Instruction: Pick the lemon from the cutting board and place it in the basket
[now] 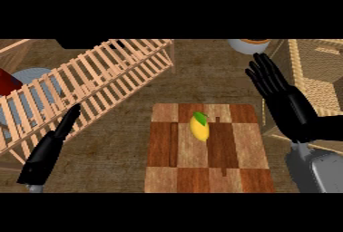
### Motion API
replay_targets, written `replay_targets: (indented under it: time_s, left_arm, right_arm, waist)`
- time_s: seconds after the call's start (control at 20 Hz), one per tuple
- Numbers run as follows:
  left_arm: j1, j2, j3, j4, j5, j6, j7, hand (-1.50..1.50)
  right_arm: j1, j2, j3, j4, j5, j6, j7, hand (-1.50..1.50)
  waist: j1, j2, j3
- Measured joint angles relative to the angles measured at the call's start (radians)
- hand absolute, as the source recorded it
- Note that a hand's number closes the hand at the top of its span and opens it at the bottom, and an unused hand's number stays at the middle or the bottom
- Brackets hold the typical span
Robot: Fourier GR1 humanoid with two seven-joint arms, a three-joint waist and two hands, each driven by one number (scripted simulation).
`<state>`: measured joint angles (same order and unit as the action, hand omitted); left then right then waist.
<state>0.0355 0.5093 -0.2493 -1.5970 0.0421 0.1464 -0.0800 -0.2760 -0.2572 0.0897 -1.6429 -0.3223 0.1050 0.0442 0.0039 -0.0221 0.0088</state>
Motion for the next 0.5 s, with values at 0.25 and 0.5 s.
replay_targets:
  time_s: [0.25,0.5]
  left_arm:
    - [-0.046,-0.032,0.04,0.017,0.061,-0.012,0.057,0.0]
    - [-0.082,-0.076,0.067,0.052,0.134,-0.01,0.134,0.0]
  right_arm:
    - [-0.17,0.016,-0.033,0.134,-0.097,0.141,-0.081,1.5]
    - [-0.305,-0.034,0.101,0.103,0.022,0.344,-0.213,-1.5]
  waist:
    - [0.037,0.03,-0.005]
    - [0.072,0.044,-0.007]
